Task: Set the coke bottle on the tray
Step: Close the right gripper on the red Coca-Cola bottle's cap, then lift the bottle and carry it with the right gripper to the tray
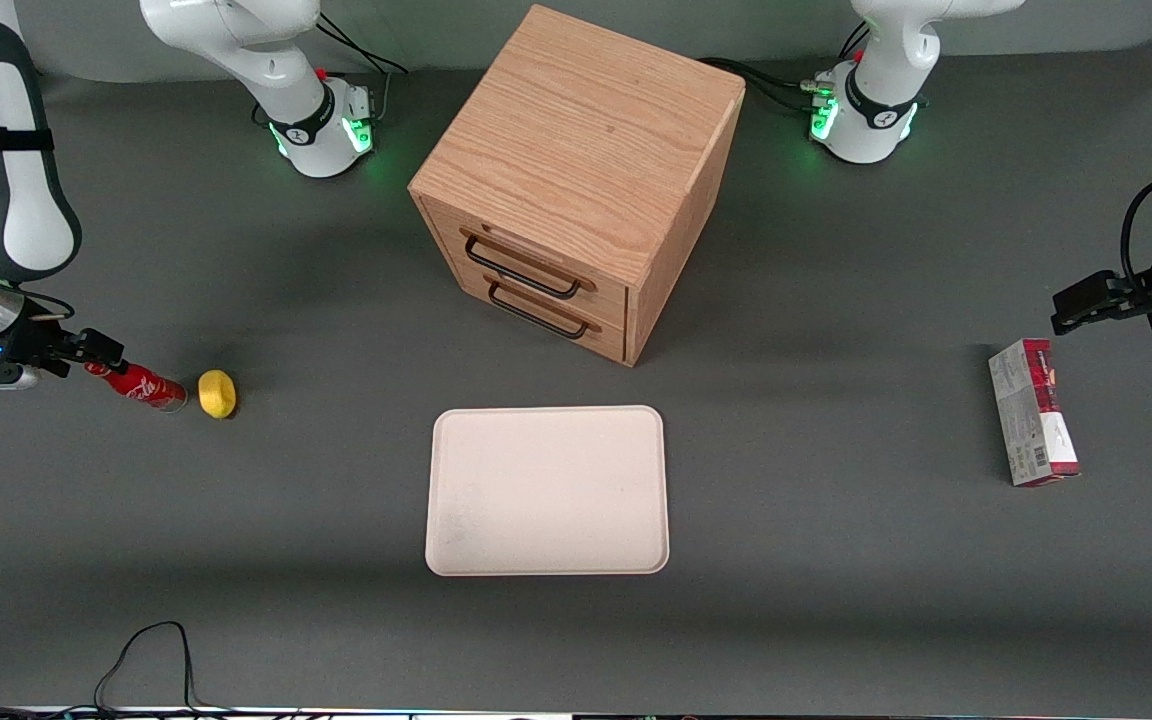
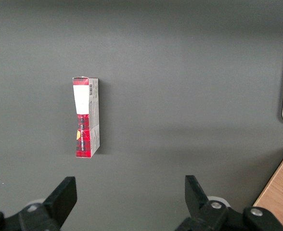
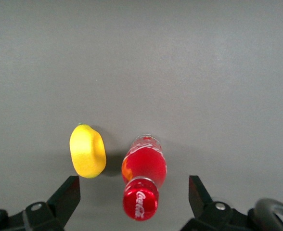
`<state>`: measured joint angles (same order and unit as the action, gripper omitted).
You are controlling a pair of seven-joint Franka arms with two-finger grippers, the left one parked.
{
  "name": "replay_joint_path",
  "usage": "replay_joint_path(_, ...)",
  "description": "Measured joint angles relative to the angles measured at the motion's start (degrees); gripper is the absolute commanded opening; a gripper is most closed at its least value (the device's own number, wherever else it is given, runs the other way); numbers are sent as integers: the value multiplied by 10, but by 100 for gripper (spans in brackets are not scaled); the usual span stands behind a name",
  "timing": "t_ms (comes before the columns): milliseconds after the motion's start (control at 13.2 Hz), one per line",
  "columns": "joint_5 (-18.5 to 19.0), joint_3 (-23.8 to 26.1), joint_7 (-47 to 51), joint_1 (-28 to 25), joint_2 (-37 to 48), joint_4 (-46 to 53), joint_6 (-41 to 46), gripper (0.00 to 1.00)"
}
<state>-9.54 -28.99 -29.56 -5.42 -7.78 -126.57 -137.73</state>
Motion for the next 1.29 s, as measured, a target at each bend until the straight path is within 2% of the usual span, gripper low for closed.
replay_joint_path(76,-1,0,-2,1,-3,-1,-1,99)
replay_joint_path(152,-1,0,-6,1,-6,-3,-6,93)
replay_joint_path(227,-1,0,-11,1,-8,-6,-11,71)
replay_joint_path(303,-1,0,-17,1,-10,-11,-17,21)
replay_joint_path(379,-1,0,-19,1,-13,-13,-18,0)
replay_joint_path(758,-3,0,-20,2,-15,-14,-17,0)
replay_joint_path(909,-6,0,-10,1,-15,0,10,0)
replay_joint_path(1061,-7,3,38,-9,-13,57,89,0)
replay_joint_path(1288,-6,8,137,-42,-9,212,254,0)
